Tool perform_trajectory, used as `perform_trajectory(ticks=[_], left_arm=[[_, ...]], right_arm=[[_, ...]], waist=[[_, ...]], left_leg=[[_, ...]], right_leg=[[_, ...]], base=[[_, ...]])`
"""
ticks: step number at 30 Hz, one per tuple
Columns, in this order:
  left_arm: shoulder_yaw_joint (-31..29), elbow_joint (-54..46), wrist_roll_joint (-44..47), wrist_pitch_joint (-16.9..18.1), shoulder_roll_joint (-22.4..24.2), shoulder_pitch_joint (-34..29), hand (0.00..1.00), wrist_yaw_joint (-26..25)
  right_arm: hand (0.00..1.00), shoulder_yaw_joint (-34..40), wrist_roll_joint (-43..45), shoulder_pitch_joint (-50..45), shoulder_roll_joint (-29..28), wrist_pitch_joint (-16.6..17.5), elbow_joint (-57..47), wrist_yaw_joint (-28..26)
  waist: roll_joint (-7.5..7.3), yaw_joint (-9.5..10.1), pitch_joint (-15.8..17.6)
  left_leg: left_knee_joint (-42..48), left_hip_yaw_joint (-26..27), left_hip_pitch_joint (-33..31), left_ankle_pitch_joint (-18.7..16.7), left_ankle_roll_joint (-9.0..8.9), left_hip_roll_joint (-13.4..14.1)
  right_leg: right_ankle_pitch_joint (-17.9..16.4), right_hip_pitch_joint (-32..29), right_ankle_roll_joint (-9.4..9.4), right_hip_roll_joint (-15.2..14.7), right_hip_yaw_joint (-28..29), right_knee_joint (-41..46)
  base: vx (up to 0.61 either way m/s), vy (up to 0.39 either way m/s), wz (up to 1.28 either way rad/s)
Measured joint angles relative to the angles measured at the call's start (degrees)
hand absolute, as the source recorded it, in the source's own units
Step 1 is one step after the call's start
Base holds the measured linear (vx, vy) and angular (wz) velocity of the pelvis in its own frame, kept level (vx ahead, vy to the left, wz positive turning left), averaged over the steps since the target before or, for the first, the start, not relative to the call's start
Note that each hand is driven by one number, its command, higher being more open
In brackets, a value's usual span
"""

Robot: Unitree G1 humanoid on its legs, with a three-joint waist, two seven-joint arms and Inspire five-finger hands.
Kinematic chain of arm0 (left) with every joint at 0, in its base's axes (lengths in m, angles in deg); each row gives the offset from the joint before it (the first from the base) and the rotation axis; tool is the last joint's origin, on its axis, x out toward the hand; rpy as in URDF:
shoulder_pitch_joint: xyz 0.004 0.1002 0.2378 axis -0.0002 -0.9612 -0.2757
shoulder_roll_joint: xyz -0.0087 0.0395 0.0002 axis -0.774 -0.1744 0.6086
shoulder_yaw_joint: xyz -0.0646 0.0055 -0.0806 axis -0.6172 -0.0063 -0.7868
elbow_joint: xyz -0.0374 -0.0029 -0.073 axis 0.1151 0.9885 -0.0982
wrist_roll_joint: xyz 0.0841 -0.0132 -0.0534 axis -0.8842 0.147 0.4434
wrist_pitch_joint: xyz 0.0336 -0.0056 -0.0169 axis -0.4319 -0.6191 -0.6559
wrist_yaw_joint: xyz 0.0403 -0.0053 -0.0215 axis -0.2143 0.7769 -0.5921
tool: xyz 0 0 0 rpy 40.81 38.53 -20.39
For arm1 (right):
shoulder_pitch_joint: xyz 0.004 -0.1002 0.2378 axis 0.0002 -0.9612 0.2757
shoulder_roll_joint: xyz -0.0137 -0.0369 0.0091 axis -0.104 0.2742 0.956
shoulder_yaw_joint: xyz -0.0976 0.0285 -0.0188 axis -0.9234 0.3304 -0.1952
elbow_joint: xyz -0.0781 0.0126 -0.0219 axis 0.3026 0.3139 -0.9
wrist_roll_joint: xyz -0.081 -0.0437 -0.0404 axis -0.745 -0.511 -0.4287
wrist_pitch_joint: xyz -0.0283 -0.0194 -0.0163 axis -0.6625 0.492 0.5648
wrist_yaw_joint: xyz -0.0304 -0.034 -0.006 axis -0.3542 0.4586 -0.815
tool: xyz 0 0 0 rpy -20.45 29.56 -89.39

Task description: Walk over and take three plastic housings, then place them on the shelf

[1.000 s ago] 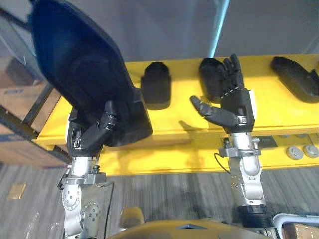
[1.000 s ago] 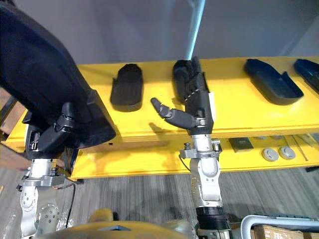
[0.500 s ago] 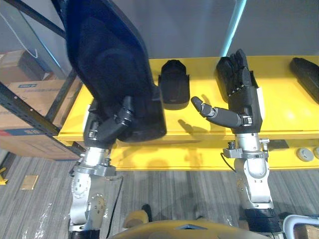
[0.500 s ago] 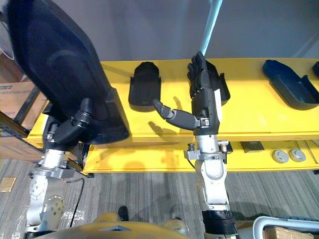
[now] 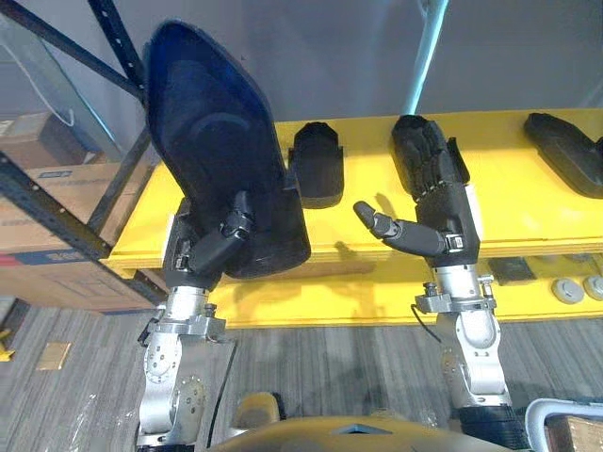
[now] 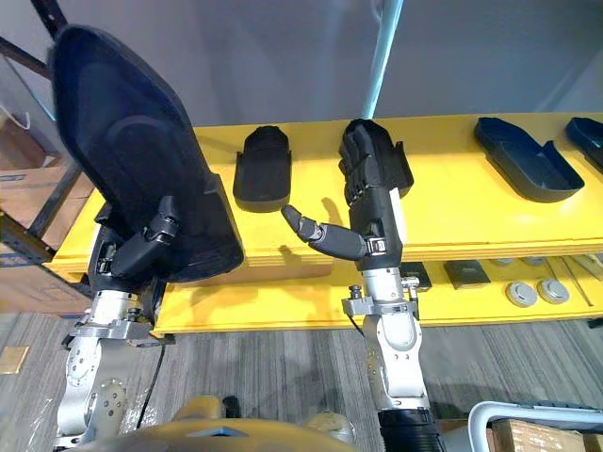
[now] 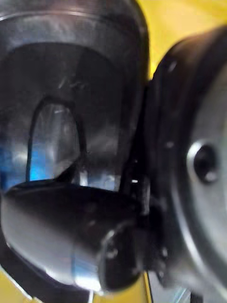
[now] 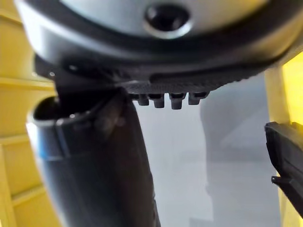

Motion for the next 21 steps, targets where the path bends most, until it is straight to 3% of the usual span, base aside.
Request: perform_trajectory(ticks=[2, 4, 5, 6, 7, 9, 13, 16, 17, 18, 21], left_arm=[[0.0, 0.9, -1.4, 0.0, 0.0, 0.0, 0.0, -0.8], [0.1, 1.8, -1.9, 0.0, 0.1, -0.1, 0.0, -1.0], [0.1, 1.8, -1.9, 0.0, 0.2, -0.3, 0.0, -0.7], [0.1, 1.5, -2.1, 0.0, 0.1, -0.3, 0.0, -0.1], [-0.5, 1.5, -3.0, -0.1, -0.2, 0.4, 0.0, 0.6], [-2.6, 1.2, -3.9, -1.1, -1.4, 0.3, 0.0, 0.6], [-9.1, 1.2, -4.4, -3.6, -3.8, 0.0, 0.0, -1.7], [-9.4, 1.1, -5.9, -3.6, -3.4, -0.1, 0.0, -4.3], [-9.0, 1.1, -5.8, -3.6, -3.0, -0.1, 0.0, -5.4], [-8.8, 1.1, -5.8, -3.6, -2.7, 0.0, 0.0, -5.8], [-7.8, 1.2, -6.3, -3.8, -0.4, -0.1, 0.0, -8.8]], right_arm=[[1.0, 0.0, 0.0, 0.1, 0.2, 0.1, 0.0, 0.3], [1.0, 0.0, 0.3, 0.1, 0.2, 0.3, 0.0, 1.6], [1.0, 0.0, 0.3, 0.0, 0.2, 0.5, 0.0, 2.0], [1.0, 0.0, 0.3, -0.1, 0.1, 1.3, 0.0, 2.9], [1.0, -0.1, 0.3, -0.1, -0.4, 1.5, 0.2, 3.7], [1.0, -1.8, 0.1, -0.2, -2.7, 1.1, 0.6, 3.8], [1.0, -7.0, -2.4, 0.6, -4.2, 1.1, 0.5, 2.7], [1.0, -5.9, -2.9, 0.7, -3.6, 1.0, 0.5, 2.6], [1.0, -5.1, -3.8, 0.9, -3.1, 1.0, 0.5, 2.9], [1.0, -4.6, -4.1, 1.0, -2.7, 1.0, 0.5, 2.9], [1.0, -2.8, -3.3, 0.9, -0.6, 0.3, 0.5, 2.2]], waist=[[0.52, -0.43, -0.2], [1.72, -1.31, -0.9], [2.47, -1.69, -1.4], [4.06, -2.23, -2.4], [4.21, -2.16, -2.6], [1.27, -1.16, -2.4], [-0.76, -0.18, -2.7], [-0.54, -0.35, -2.7], [0.55, -0.61, -2.4], [0.57, -0.72, -2.3], [2.67, -1.27, -1.5]], left_leg=[[1.8, 0.8, -0.3, -0.7, -0.21, 2.1], [0.3, 1.7, 1.3, -1.3, -1.42, 3.4], [-1.4, 2.1, 2.4, -1.5, -2.51, 3.4], [-5.1, 2.6, 3.9, -2.1, -5.01, 3.4], [-8.0, 3.1, 5.5, -3.9, -7.63, 2.3], [-8.5, 4.6, 5.6, -4.0, -6.25, -0.2], [-8.6, 6.5, 6.2, -4.6, -5.7, -0.3], [-8.3, 6.3, 5.6, -4.9, -6.21, 0.7], [-7.1, 6.0, 4.2, -5.2, -6.57, 1.4], [-6.5, 5.9, 3.9, -5.3, -6.67, 1.9], [-6.8, 6.0, 3.4, -4.5, -7.36, 3.4]], right_leg=[[-0.1, -0.8, 0.39, -1.1, 0.1, 1.0], [-0.1, -1.7, 2.66, -3.4, 0.2, 1.9], [0.3, -1.9, 3.5, -4.1, 0.2, 1.9], [1.1, -2.1, 4.72, -4.2, 0.2, 1.7], [2.3, -2.1, 6.29, -5.1, 0.5, 1.4], [4.9, -2.2, 5.95, -7.0, 1.3, -0.5], [7.0, -1.6, 5.35, -6.0, -1.1, -2.5], [7.0, -1.4, 5.35, -5.0, -1.6, -2.9], [7.0, -1.9, 5.37, -4.2, -1.9, -3.1], [7.0, -2.1, 5.37, -3.7, -2.0, -3.3], [7.6, -2.5, 5.61, -1.8, -1.8, -4.8]], base=[[-0.05, 0.064, 0.06], [-0.03, 0.234, 0.01], [0.04, 0.38, 0.09], [0.08, 0.437, 0.2], [0.09, 0.37, 0.18], [0.05, 0.26, -0.1], [0.03, 0.094, -0.18], [-0.02, -0.014, 0.01], [-0.05, -0.057, 0.02], [-0.06, -0.076, -0.02], [-0.04, -0.083, -0.1]])
